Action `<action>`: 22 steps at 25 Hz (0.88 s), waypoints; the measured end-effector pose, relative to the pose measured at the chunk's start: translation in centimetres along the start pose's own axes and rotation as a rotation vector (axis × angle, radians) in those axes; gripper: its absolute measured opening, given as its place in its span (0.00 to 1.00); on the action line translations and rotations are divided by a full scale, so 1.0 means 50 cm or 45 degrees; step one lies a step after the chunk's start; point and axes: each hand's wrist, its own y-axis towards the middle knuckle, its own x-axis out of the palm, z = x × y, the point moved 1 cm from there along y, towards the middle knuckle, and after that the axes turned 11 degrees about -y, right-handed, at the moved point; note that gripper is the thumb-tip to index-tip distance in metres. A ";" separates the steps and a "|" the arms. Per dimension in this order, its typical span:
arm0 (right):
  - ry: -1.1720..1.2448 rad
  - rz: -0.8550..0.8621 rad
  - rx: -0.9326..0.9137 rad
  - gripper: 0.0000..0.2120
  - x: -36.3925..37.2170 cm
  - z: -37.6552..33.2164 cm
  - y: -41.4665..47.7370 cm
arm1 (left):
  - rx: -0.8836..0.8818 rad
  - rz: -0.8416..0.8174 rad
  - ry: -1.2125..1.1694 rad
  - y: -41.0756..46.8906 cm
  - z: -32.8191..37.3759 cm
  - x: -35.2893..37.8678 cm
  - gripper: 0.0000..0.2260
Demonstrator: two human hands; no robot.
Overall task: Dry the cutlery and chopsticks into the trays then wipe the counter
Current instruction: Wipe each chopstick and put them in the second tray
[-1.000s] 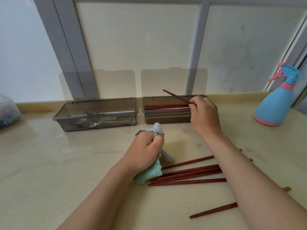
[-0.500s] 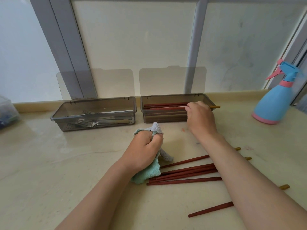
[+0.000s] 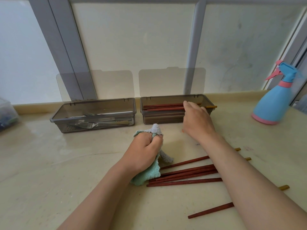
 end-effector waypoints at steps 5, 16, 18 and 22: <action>0.016 -0.222 -0.044 0.34 -0.003 -0.001 -0.004 | -0.009 -0.001 -0.008 0.001 0.001 -0.001 0.22; 0.117 -0.116 -0.179 0.14 -0.091 0.019 -0.024 | -0.056 0.092 -0.086 0.000 0.010 -0.007 0.22; 0.216 -0.414 -0.352 0.07 -0.118 0.024 -0.048 | -0.095 0.178 -0.210 0.000 0.017 -0.011 0.21; 0.151 -0.845 -0.484 0.06 -0.124 0.013 -0.100 | -0.108 0.335 -0.362 0.000 0.028 -0.018 0.21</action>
